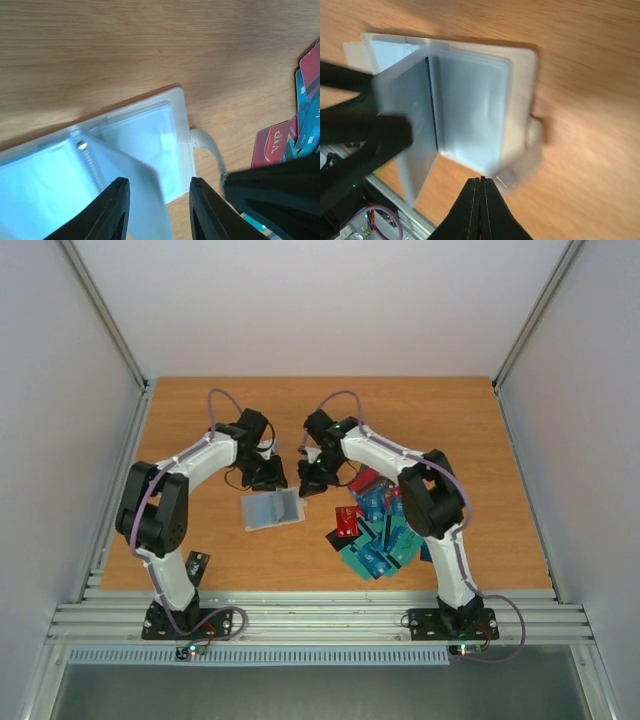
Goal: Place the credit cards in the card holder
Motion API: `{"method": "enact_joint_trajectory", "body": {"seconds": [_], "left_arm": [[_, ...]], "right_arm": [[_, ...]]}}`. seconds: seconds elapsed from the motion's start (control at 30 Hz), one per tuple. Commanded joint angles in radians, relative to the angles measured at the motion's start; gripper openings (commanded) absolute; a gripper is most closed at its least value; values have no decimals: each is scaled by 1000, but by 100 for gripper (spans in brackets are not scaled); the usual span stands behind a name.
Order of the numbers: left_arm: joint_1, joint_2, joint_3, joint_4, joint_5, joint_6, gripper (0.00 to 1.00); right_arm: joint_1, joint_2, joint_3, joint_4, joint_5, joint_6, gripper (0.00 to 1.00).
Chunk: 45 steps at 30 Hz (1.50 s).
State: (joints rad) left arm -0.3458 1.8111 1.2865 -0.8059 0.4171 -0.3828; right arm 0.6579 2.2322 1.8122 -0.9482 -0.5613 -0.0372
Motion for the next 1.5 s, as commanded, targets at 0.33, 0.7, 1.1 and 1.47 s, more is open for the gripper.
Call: {"method": "enact_joint_trajectory", "body": {"seconds": [0.33, 0.7, 1.1, 1.47], "left_arm": [[-51, 16, 29, 67, 135, -70, 36], [-95, -166, -137, 134, 175, -42, 37], [-284, -32, -103, 315, 192, -181, 43], [-360, 168, 45, 324, 187, -206, 15]], "right_arm": [[-202, -564, -561, 77, 102, 19, 1], [-216, -768, -747, 93, 85, 36, 21], [-293, -669, -826, 247, -37, 30, 41], [-328, -529, -824, 331, -114, -16, 44]]}}
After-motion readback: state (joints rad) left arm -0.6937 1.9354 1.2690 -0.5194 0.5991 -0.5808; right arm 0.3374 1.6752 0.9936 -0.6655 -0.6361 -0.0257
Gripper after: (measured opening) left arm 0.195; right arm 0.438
